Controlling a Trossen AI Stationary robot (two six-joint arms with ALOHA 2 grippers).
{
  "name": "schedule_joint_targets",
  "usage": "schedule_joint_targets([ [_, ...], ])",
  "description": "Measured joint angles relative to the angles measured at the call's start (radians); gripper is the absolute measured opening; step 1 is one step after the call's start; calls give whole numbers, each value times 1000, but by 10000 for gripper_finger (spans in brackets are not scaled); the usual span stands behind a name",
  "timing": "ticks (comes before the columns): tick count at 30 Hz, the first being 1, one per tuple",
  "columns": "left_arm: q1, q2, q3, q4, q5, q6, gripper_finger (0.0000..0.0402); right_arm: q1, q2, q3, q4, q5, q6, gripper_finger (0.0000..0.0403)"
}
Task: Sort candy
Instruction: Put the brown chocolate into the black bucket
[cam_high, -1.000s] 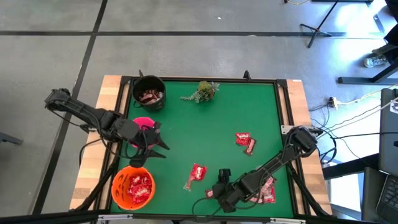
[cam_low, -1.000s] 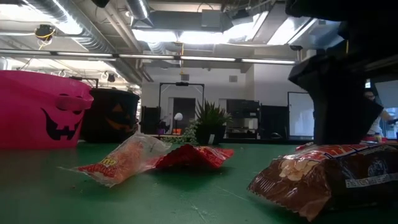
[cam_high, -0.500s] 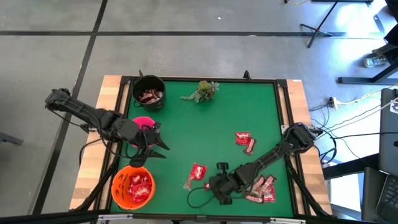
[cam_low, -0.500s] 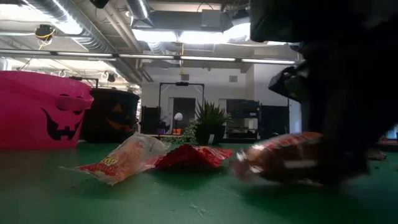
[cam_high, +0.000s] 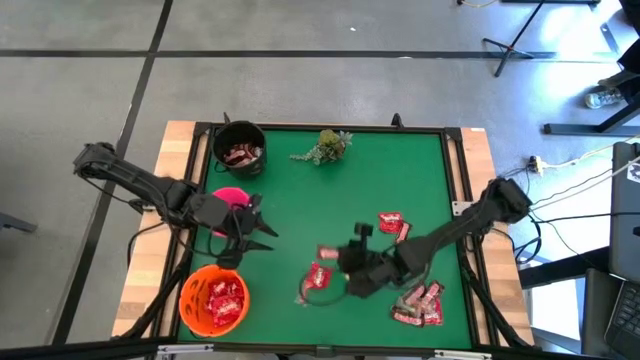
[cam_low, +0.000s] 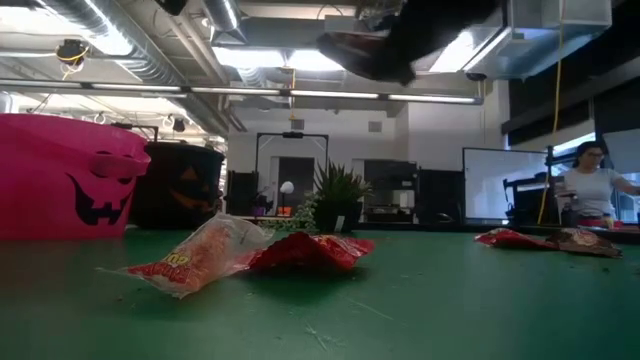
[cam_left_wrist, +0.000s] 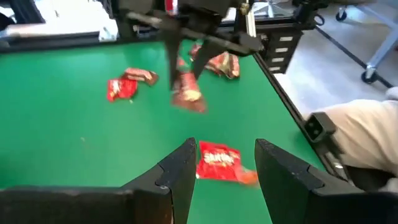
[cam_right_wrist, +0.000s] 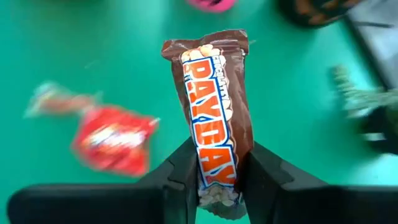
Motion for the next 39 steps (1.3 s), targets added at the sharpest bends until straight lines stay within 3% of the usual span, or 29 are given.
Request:
schedule_joint_targets([
  [7, 0, 112, 0, 149, -19, 163, 164, -128, -26, 0, 154, -37, -136, 81],
  [15, 0, 204, 0, 150, -250, 286, 226, -230, -25, 0, 284, -229, -192, 81],
  [25, 0, 252, 0, 249, -391, 370, 285, -253, -25, 0, 331, -293, -205, 81],
  [34, 17, 322, 0, 268, -450, 404, 283, -253, -25, 0, 369, -307, -210, 81],
  [39, 19, 336, 0, 276, -450, 400, 255, -253, -25, 0, 367, -323, -211, 81],
])
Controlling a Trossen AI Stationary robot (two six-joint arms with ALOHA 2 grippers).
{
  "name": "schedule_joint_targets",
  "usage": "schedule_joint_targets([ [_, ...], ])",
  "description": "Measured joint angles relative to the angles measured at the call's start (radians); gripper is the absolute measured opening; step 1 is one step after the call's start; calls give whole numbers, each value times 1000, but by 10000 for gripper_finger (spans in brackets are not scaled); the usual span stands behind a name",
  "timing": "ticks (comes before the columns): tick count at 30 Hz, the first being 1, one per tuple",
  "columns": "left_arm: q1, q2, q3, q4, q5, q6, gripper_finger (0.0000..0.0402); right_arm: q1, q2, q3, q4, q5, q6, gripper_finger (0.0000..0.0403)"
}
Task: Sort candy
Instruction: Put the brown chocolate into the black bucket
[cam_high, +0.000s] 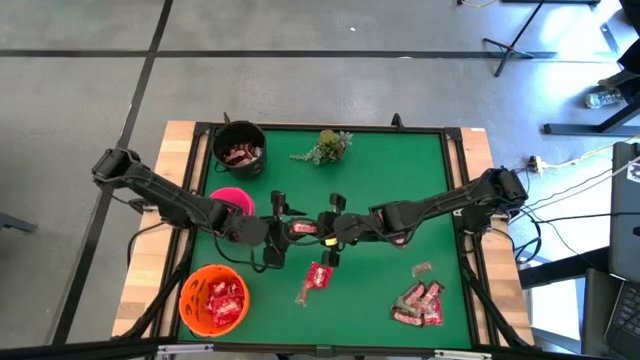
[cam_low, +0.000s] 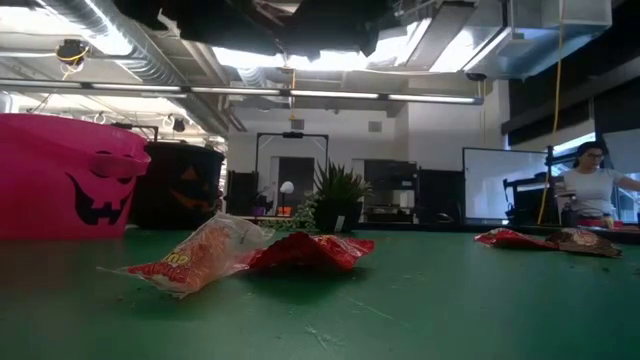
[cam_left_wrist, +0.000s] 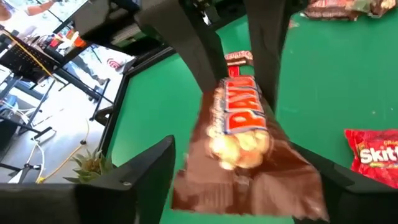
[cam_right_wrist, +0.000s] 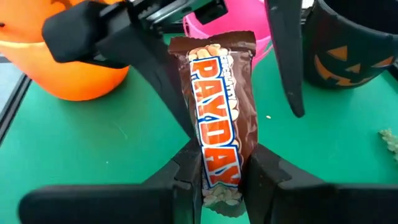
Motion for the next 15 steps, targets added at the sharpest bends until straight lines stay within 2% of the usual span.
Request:
schedule_joint_targets([
  [7, -11, 0, -1, 37, 21, 7, 176, 0, 0, 1, -5, -1, -20, 81],
  [15, -18, 0, -1, 39, 34, 8, 103, 1, -1, 2, -6, -2, -21, 81],
])
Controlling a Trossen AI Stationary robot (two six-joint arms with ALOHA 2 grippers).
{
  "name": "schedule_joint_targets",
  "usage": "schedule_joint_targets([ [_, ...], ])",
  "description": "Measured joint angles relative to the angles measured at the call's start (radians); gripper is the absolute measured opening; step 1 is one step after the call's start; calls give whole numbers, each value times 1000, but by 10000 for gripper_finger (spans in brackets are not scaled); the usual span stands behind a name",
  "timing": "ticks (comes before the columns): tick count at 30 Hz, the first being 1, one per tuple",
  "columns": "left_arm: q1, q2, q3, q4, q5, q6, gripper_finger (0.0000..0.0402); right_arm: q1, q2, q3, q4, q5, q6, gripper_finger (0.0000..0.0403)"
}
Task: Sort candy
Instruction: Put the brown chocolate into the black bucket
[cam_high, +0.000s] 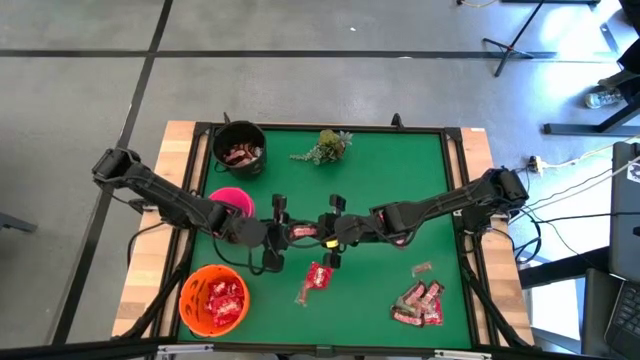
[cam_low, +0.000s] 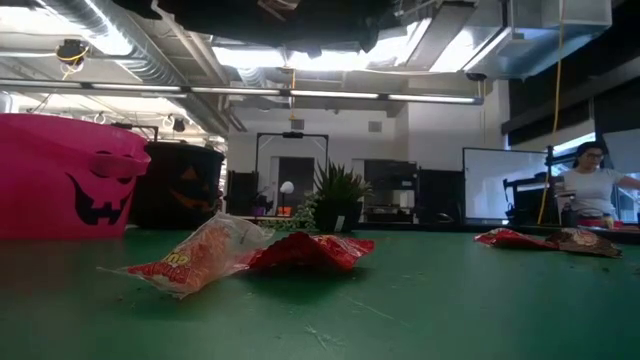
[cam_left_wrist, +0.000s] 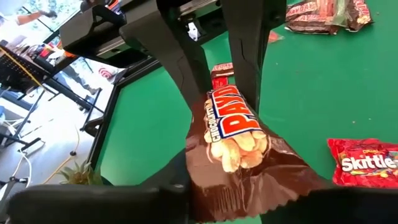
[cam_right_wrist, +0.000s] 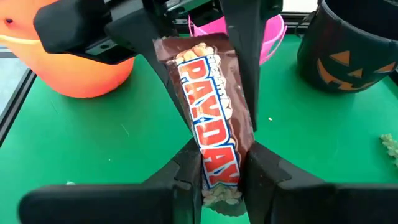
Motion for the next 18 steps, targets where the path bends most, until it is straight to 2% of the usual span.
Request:
schedule_joint_targets([
  [14, 0, 0, 0, -5, -4, 0, 6, -1, 0, 0, -21, 1, -5, 82],
  [18, 0, 0, 0, -3, -5, 0, 1, -1, -7, 0, -30, -5, -5, 110],
])
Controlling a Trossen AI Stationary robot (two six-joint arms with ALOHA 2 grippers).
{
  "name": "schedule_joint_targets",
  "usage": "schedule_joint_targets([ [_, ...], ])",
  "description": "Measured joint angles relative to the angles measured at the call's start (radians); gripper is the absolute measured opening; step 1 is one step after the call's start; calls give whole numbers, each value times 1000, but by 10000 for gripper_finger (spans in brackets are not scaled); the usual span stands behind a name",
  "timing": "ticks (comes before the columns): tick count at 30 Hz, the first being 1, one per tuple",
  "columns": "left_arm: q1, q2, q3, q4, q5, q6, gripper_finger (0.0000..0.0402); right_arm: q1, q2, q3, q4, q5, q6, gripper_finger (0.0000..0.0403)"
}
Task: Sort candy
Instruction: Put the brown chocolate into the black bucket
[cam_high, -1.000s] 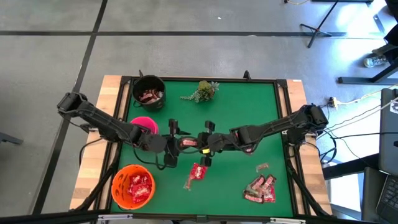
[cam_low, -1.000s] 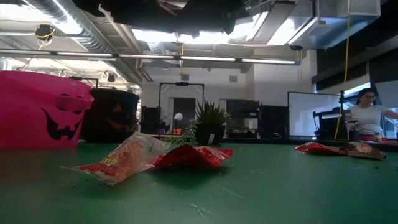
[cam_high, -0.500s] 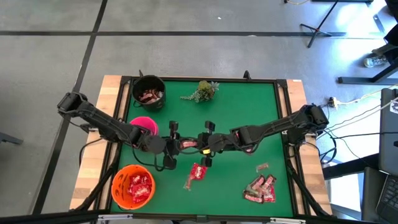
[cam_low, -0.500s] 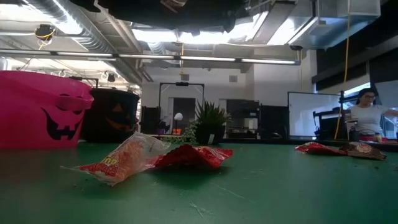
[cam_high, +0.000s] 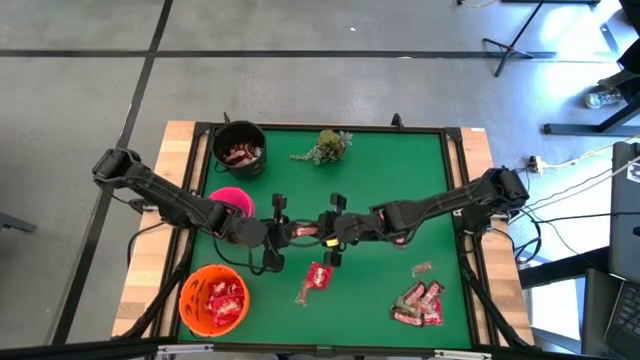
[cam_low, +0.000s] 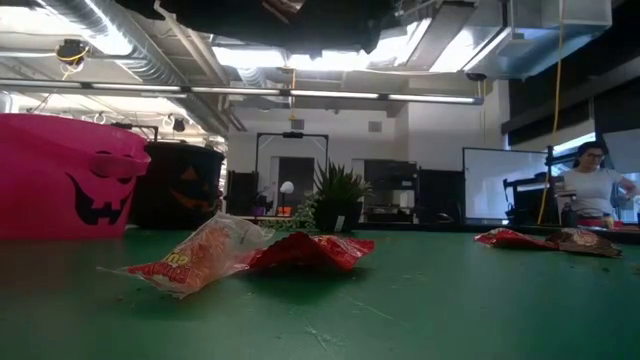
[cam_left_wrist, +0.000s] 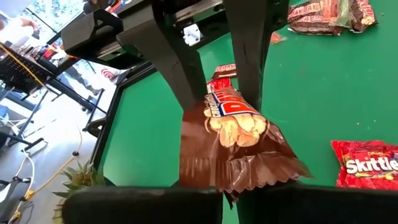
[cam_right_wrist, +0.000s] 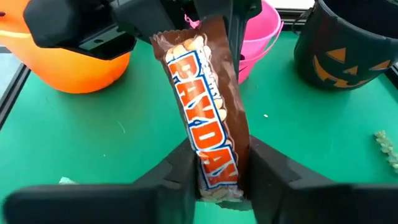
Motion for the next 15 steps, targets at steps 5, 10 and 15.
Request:
schedule_joint_targets([
  [5, 0, -4, 1, -4, -9, 0, 1, 9, -13, 44, -90, 7, 5, 186],
  [10, -1, -11, 2, -18, -35, 2, 1, 22, -13, 148, -247, 27, 33, 251],
  [15, 1, -77, 2, -96, -118, 3, 1, 59, -13, 227, -395, 81, 62, 273],
])
